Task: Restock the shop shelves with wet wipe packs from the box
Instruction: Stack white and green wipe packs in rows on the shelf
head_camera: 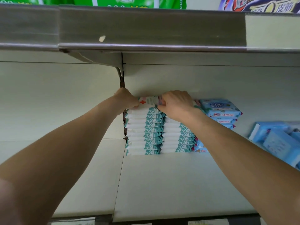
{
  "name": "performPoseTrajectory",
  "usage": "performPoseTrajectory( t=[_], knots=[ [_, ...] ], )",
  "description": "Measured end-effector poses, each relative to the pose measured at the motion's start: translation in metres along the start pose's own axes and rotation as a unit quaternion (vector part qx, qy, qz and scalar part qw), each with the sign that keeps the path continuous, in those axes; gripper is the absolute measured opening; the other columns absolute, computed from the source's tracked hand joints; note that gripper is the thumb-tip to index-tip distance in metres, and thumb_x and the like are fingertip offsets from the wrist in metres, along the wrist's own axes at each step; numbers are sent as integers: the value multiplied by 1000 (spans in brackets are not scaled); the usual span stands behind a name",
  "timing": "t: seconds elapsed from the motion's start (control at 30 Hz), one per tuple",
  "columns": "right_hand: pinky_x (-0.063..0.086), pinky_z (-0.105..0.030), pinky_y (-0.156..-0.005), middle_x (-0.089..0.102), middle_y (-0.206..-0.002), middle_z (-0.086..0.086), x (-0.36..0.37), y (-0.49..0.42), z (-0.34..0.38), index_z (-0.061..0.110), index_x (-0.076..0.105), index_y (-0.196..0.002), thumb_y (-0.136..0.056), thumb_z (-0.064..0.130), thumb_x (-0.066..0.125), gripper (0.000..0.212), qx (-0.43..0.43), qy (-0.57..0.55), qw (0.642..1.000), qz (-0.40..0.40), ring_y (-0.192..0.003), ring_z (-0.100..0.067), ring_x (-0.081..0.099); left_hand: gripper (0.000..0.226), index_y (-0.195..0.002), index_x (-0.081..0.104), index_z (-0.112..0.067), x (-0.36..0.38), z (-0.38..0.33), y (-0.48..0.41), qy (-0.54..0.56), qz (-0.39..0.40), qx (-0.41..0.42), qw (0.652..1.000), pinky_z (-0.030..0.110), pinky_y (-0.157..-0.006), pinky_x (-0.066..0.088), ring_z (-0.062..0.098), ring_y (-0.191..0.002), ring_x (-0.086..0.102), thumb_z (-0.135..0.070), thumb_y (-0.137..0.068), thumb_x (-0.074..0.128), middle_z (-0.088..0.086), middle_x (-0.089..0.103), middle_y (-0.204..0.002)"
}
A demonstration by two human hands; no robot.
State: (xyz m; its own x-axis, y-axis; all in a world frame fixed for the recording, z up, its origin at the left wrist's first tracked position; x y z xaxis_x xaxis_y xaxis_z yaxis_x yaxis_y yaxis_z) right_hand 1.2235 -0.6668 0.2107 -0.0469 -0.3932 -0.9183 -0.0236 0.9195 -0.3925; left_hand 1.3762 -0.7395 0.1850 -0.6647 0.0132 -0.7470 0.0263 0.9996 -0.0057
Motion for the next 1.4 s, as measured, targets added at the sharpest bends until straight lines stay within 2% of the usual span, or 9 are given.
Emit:
performPoseTrajectory(
  t=[0.13, 0.27, 0.43, 0.57, 0.67, 0.8, 0.9, 1.13, 1.4],
  knots=[
    [33, -36, -88, 55, -114, -1, 4, 3, 16, 23, 57, -113, -82, 50, 61, 41, -85, -19, 996, 1, -102, -25, 52, 75, -150, 24, -14, 21, 21, 19, 146, 152, -101, 972, 57, -100, 37, 42, -135, 34, -51, -92, 54, 15, 26, -154],
    [29, -39, -100, 51, -132, -1, 27, 4, 25, 29, 42, -138, -83, 33, 63, 59, -115, 38, 991, 49, -120, -25, 50, 75, -153, 18, -12, 39, 24, 22, 171, 184, -127, 960, 53, -109, 32, 39, -138, 32, -44, -95, 54, 16, 24, -156],
    [30, -38, -102, 51, -134, -3, 29, 5, 23, 26, 41, -139, -86, 25, 61, 57, -108, 39, 993, 33, -119, -25, 51, 65, -150, 26, -10, 37, 19, 20, 117, 148, -105, 976, 50, -103, 39, 38, -131, 42, -39, -98, 50, 16, 33, -151],
    [31, -40, -102, 51, -132, -4, 26, 7, 26, 26, 44, -137, -87, 33, 60, 54, -100, 28, 994, 29, -119, -26, 50, 74, -148, 24, -18, 31, 18, 24, 137, 125, -94, 978, 48, -84, 48, 34, -117, 48, -43, -90, 62, 11, 41, -139],
    [34, -37, -98, 55, -127, -4, 19, 8, 28, 24, 52, -131, -91, 32, 57, 41, -101, 29, 994, -8, -114, -26, 53, 84, -149, 23, -22, 25, 9, 30, 122, 115, -32, 985, 50, -90, 47, 34, -124, 44, -38, -83, 72, 9, 36, -147],
    [37, -35, -90, 57, -121, -6, 16, 11, 31, 20, 55, -127, -94, 28, 55, 34, -82, 38, 996, -18, -109, -28, 56, 53, -136, 51, -21, 13, 0, 37, 15, 43, 73, 996, 29, -77, 46, 26, -102, 54, -17, -85, 64, 8, 55, -119],
    [38, -35, -86, 57, -119, -7, 15, 12, 34, 18, 56, -124, -94, 21, 54, 31, -66, 47, 997, -13, -107, -29, 56, 42, -128, 57, -16, 14, -3, 38, -27, 2, 100, 995, 33, -87, 50, 32, -111, 57, -15, -86, 61, 13, 60, -121],
    [34, -39, -96, 55, -124, -9, 2, 36, 51, 14, 59, -124, -91, 17, 53, 34, -69, 55, 996, -29, -114, -29, 50, 60, -141, 45, -24, 1, 11, 45, -27, -57, 106, 992, 38, -95, 49, 32, -114, 54, -16, -83, 57, 11, 47, -134],
    [30, -36, -99, 58, -122, -7, -5, 59, 116, 15, 63, -117, -93, 18, 50, 28, -143, 25, 989, -9, -114, -28, 51, 58, -142, 42, -23, -36, 63, 84, -29, -97, 53, 993, 25, -63, 46, 30, -87, 62, -15, -86, 57, 11, 50, -130]
  ],
)
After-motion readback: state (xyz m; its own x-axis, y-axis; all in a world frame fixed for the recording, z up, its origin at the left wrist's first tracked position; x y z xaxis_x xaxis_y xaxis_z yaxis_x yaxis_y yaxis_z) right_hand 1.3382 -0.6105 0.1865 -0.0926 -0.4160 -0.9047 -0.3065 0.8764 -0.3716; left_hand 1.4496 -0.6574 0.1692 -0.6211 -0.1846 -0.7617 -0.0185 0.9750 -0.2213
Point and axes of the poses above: each hand's wrist, its own y-axis away from the middle knuckle, its own x-axis out of the palm, z = x × y, the point moved 8 cm from there along -y, towards the middle knuckle
